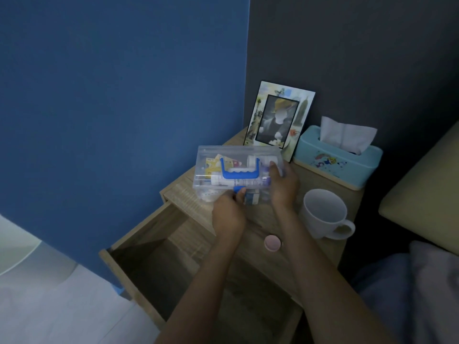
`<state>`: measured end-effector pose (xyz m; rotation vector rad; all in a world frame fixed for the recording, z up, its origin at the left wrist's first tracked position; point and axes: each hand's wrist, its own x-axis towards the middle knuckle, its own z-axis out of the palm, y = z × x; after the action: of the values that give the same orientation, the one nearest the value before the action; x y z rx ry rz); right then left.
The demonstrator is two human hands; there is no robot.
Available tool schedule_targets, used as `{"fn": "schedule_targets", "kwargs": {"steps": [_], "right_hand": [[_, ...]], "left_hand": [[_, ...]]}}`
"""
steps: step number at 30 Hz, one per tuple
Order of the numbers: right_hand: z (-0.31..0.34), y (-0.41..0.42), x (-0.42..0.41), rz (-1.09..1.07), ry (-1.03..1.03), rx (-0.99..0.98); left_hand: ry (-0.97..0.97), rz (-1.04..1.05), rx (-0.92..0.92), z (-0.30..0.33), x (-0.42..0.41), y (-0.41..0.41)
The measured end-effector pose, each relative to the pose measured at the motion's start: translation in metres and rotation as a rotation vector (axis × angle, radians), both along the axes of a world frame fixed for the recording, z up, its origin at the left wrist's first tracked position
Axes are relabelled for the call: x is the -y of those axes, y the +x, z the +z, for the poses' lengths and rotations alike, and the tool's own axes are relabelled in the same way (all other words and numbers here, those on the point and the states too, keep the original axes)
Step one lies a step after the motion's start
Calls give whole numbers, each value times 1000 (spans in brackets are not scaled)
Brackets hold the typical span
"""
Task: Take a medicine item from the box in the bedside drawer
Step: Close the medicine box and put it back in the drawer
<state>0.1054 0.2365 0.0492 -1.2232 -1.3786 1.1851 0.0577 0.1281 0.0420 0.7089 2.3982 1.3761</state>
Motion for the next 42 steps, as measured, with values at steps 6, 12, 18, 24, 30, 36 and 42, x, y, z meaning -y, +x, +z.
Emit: {"fn": "schedule_targets", "kwargs": {"steps": [6,12,18,24,30,36,42], "right_hand": [[2,2,0,4,-1,20],[5,4,3,20,6,35],[9,8,-11,61,-83,20],[21,-1,-36,46,-143,108],[25,-4,-41,195,-520,-27],[31,3,-22,192,-503,-113],[54,12,40,126,-465,-16]], "left_hand": [[-11,-89,102,-6,-5,-5],[37,-242,293,1,4,-6],[-13,160,-363,45,22,-48],[134,146,-219,48,5,-108],[118,-32,405,32,-14,-118],[107,-22,330,47,3,-115],[184,-31,276,76,56,-112]]}}
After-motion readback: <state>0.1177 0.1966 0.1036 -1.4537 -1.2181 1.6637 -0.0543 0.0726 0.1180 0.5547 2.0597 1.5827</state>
